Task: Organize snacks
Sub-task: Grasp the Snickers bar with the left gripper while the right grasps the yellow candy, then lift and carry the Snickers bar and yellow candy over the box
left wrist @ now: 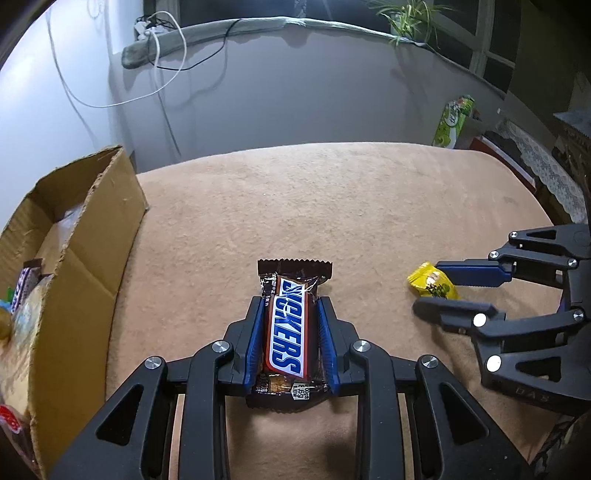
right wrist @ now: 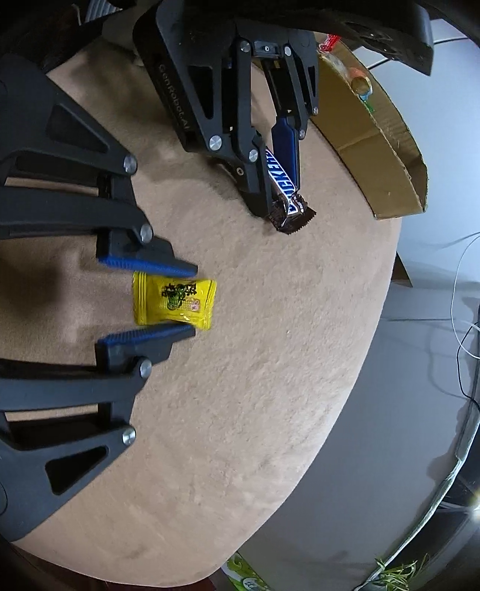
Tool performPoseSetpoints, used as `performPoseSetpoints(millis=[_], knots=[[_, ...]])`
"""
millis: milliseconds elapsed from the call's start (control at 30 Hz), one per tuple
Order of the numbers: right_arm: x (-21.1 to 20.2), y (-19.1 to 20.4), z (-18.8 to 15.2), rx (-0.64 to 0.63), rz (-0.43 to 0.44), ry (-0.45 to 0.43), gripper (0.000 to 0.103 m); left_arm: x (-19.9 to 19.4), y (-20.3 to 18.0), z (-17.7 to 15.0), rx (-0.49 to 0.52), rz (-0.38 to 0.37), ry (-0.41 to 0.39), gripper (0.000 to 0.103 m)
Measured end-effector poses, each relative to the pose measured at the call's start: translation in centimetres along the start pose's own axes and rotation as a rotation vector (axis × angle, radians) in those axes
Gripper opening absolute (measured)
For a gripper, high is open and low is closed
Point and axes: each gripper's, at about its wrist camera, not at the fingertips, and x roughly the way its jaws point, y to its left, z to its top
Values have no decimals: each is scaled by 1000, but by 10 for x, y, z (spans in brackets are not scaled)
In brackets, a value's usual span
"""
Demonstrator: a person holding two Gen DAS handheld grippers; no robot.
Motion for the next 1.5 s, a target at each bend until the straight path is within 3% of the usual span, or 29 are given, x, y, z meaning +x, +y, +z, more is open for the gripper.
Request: performPoseSetpoints(millis=[367,867,1500], knots=[[-4,-6,-3,50,25,-7,24,-8,-2,-2,-6,17,-31,27],[-24,-8,2,85,45,-56,24,-59,5,-4,-24,21,-128,27],[-74,34,59,30,119,-181,24,-136,57,-14,-116,53,-262,27]])
